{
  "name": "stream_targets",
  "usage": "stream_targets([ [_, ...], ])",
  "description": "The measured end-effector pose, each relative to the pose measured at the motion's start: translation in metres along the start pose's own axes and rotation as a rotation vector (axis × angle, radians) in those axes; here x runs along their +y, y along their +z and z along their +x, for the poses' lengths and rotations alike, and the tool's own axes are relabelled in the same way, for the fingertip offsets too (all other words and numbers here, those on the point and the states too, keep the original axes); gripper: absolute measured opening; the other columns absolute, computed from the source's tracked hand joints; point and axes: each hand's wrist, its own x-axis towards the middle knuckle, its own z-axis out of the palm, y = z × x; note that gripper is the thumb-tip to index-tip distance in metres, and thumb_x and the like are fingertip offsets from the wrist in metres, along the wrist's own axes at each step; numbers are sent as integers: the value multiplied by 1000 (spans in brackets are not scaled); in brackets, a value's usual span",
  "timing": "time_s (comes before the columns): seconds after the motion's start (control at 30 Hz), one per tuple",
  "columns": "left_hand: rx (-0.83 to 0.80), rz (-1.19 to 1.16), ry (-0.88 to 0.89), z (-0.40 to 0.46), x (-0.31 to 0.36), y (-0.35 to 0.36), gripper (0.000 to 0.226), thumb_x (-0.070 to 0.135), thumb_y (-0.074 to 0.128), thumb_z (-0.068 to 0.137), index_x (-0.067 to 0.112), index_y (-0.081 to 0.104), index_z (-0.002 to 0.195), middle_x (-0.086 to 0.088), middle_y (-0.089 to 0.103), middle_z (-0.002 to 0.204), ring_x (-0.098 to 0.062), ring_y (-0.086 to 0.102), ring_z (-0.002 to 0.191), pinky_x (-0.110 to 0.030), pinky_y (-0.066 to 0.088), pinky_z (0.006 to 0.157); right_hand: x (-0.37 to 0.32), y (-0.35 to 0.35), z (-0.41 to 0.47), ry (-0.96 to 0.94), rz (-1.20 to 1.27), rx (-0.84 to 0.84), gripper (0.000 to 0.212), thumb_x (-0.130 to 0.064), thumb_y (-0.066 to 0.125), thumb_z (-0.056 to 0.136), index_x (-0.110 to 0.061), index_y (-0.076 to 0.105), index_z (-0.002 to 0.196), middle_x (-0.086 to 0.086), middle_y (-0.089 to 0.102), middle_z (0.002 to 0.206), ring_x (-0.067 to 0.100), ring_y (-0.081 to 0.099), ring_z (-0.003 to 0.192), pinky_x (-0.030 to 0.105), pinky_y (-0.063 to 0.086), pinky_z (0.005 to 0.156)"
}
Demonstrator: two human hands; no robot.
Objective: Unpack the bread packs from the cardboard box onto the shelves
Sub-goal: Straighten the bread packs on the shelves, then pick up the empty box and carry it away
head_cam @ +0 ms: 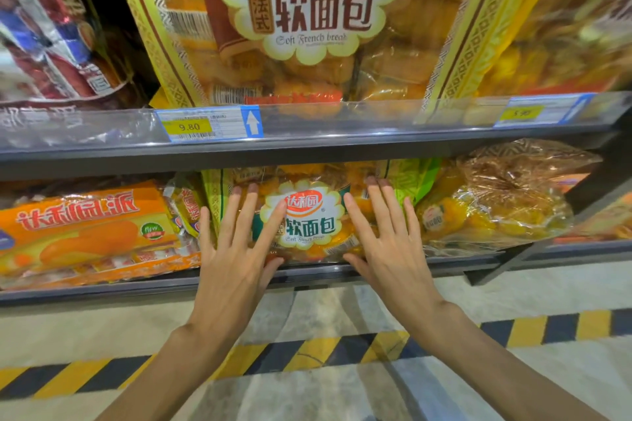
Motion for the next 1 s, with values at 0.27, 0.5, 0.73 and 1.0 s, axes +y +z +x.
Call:
stream_targets([
  [0.27, -243, -78, 26, -1, 10, -87, 87, 48, 76, 88, 21, 38, 160, -13, 31, 168, -37, 30, 155, -63, 35, 117, 1, -94, -5, 30, 92, -275, 91, -52, 76, 85, -20, 35, 159, 16, 32, 166, 37, 29, 154, 60, 38, 115],
  [0.5, -355, -152, 35, 11, 33, -256, 74, 61, 34, 97, 24, 36, 161, -5, 38, 166, -30, 39, 152, -57, 41, 116, 17, -268, 4, 24, 200, -328, 82, -49, 84, 78, -20, 54, 149, 9, 66, 138, 31, 63, 129, 49, 55, 99],
  [0.73, -363, -282, 68, 60, 62, -472, 70, 66, 29, 100, 29, 36, 159, -1, 48, 160, -27, 47, 147, -50, 42, 118, 49, -478, 36, 57, 179, -381, 70, -51, 89, 64, -25, 68, 125, 1, 74, 111, 28, 71, 105, 44, 59, 88],
  [1.0, -322, -458, 233, 168, 99, -691, 67, 68, 27, 101, 33, 39, 157, 11, 38, 165, -15, 35, 154, -32, 14, 122, 106, -712, 60, 141, 102, -244, 51, -57, 60, 80, -27, 73, 118, -4, 75, 98, 21, 73, 90, 37, 59, 83],
])
